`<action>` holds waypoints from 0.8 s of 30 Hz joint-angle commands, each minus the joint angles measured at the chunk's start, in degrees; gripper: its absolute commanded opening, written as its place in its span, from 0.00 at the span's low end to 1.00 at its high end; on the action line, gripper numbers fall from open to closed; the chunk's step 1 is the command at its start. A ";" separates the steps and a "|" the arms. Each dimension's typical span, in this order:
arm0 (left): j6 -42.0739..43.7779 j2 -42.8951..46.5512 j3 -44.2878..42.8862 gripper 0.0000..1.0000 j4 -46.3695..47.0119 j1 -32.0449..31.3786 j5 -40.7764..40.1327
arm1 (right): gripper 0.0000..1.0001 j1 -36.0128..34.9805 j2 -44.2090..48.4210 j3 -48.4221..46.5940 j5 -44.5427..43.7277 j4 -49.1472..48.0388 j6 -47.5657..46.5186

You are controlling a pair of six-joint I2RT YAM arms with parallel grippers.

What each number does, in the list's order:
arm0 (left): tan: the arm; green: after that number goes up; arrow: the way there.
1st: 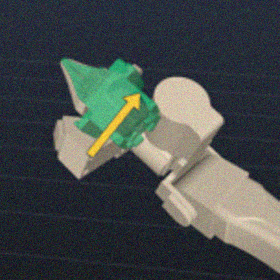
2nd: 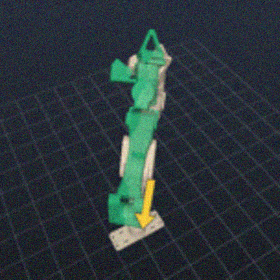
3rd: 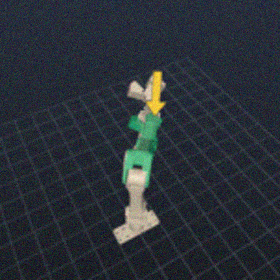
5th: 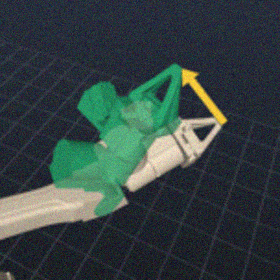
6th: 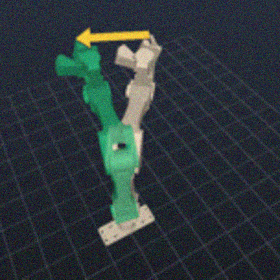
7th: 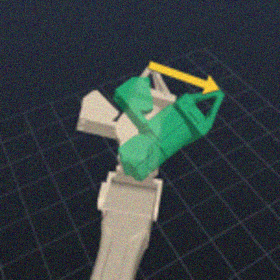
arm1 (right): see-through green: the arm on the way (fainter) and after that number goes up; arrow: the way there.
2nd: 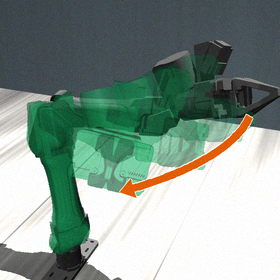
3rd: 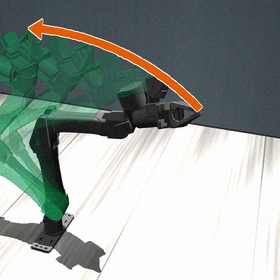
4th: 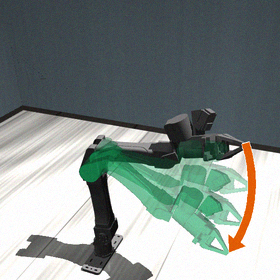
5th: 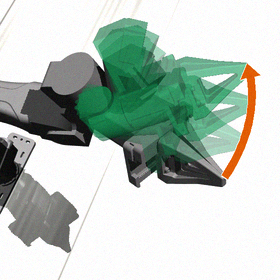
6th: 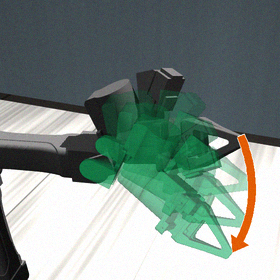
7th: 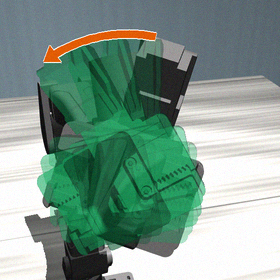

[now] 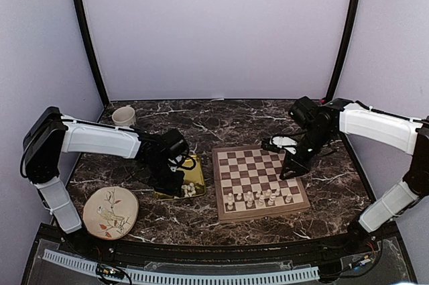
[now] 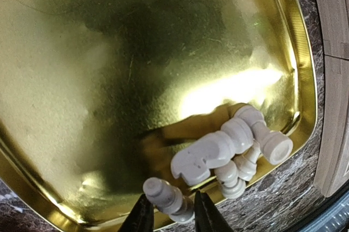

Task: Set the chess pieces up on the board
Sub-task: Pick up the bishop from the storage box.

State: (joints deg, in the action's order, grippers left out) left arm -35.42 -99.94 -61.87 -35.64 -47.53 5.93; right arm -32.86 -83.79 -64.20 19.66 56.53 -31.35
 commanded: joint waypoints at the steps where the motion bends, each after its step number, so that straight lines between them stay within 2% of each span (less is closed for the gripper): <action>1: -0.93 -1.79 0.51 0.25 0.81 0.01 -1.35 | 0.30 0.28 -0.49 0.77 1.42 -1.84 0.24; 3: -0.76 -2.81 0.43 0.23 1.46 0.05 -1.31 | 0.30 0.28 -0.63 0.93 1.63 -2.08 0.21; 9: 1.44 -3.81 -1.83 0.08 0.10 0.15 -1.73 | 0.29 0.28 -0.53 0.22 2.22 -1.40 0.23; 18: 14.50 3.86 -4.21 0.05 -6.29 1.11 -3.71 | 0.29 0.85 -0.46 -7.11 5.71 0.56 -0.25; 22: 20.64 7.76 -3.55 0.04 -2.97 1.12 -1.17 | 0.29 1.00 -0.85 -11.15 6.23 -1.45 1.96; 24: 23.22 9.80 -2.15 0.03 3.01 1.11 2.32 | 0.30 1.34 -0.84 -12.74 7.29 -4.78 4.10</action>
State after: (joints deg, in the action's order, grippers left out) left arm -20.03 -95.37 -64.47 -38.61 -46.50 4.01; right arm -32.38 -84.23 -73.36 24.43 56.55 -30.63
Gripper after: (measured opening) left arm 0.141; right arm 0.294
